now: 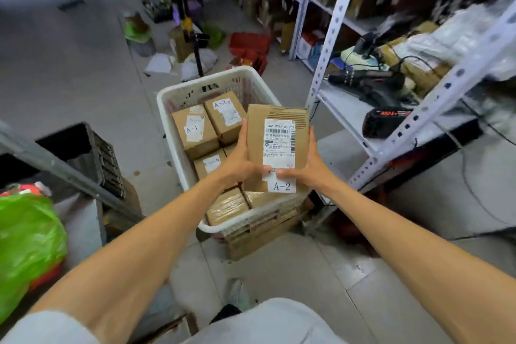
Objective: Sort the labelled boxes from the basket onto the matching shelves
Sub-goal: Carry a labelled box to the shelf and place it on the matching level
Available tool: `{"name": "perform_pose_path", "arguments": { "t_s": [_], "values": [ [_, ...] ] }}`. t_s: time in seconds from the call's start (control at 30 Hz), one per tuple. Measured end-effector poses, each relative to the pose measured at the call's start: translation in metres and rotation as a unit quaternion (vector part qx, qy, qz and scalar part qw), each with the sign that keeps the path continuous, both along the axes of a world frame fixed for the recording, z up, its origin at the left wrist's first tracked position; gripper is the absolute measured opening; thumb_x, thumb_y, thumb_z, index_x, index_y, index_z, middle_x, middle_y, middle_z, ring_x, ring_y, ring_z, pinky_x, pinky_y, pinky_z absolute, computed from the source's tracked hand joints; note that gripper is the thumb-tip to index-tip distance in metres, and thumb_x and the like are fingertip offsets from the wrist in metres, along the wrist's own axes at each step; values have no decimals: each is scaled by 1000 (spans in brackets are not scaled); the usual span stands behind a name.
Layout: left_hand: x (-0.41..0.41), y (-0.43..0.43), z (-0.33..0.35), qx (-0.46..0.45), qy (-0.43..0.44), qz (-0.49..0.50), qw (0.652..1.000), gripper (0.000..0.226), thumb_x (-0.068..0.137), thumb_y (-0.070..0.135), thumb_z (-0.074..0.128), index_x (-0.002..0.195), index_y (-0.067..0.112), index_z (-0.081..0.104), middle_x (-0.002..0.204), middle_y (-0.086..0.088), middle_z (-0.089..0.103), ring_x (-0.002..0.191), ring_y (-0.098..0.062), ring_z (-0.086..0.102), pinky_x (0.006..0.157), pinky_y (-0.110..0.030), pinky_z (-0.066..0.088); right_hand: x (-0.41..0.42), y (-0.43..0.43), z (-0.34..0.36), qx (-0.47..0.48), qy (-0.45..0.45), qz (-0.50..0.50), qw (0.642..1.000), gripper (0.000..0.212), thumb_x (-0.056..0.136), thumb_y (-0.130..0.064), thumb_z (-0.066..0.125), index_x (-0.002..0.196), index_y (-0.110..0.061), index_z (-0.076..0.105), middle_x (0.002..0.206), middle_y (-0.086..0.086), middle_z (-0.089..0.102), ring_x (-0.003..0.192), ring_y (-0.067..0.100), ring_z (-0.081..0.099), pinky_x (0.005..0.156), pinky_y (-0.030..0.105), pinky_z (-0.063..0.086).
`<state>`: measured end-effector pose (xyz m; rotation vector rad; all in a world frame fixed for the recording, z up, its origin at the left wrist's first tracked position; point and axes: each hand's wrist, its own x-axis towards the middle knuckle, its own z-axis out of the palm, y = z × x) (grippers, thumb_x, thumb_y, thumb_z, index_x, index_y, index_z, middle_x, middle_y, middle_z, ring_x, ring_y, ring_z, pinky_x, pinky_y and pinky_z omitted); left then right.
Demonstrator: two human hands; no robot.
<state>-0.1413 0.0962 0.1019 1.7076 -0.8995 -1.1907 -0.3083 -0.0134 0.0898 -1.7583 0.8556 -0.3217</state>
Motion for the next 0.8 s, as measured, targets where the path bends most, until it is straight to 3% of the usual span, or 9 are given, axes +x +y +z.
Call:
{"name": "perform_pose_path", "arguments": {
  "t_s": [0.07, 0.17, 0.23, 0.37, 0.5, 0.57, 0.8],
  "values": [
    [-25, 5, 5, -9, -5, -15, 1000, 136, 70, 3, 82, 147, 33, -25, 155, 0, 27, 139, -17, 32, 115, -47, 30, -27, 9, 5, -16, 4, -12, 1000, 136, 59, -18, 90, 149, -19, -11, 136, -15, 41, 131, 9, 38, 110, 32, 32],
    [-63, 15, 10, -16, -19, -39, 999, 137, 67, 8, 84, 148, 33, -24, 157, -2, 26, 139, -18, 34, 113, -48, 33, -71, 25, 6, -10, 2, -32, 999, 137, 65, -10, 89, 149, -15, -20, 141, -9, 37, 132, 6, 34, 111, 29, 27],
    [-90, 23, 9, -16, -26, -52, 998, 139, 66, 14, 85, 147, 36, -25, 158, -1, 24, 140, -18, 34, 113, -48, 34, -98, 36, 7, -16, 3, -40, 999, 141, 65, -15, 90, 149, -14, -23, 147, -6, 36, 136, 9, 33, 114, 33, 26],
    [-141, 32, 6, -16, -25, -55, 998, 132, 73, 5, 80, 148, 30, -26, 154, 6, 22, 139, -15, 30, 108, -27, 35, -148, 47, 0, -23, -8, -48, 999, 150, 47, -43, 95, 151, -28, -12, 149, -4, 40, 138, 13, 39, 113, 50, 33],
    [-195, 31, 5, -28, -44, -89, 995, 132, 72, 4, 81, 149, 31, -23, 156, -2, 26, 139, -19, 32, 113, -41, 33, -208, 71, 15, -18, -7, -107, 994, 146, 55, -24, 94, 151, -24, -17, 150, -10, 35, 138, 10, 34, 116, 44, 28],
    [-225, 22, 7, -35, -48, -119, 991, 131, 72, 2, 80, 150, 30, -22, 157, -1, 21, 141, -19, 29, 114, -40, 31, -242, 80, 22, -6, 4, -149, 989, 144, 62, -11, 90, 150, -18, -25, 146, -12, 30, 136, 6, 29, 118, 38, 23],
    [-349, -27, 28, -78, -49, -270, 959, 132, 72, 10, 82, 149, 30, -24, 159, 1, 16, 144, -17, 22, 116, -33, 23, -370, 91, 57, -1, 45, -319, 947, 140, 68, -12, 86, 149, -22, -27, 157, 0, 24, 142, 17, 28, 117, 41, 26]
  ]
}}
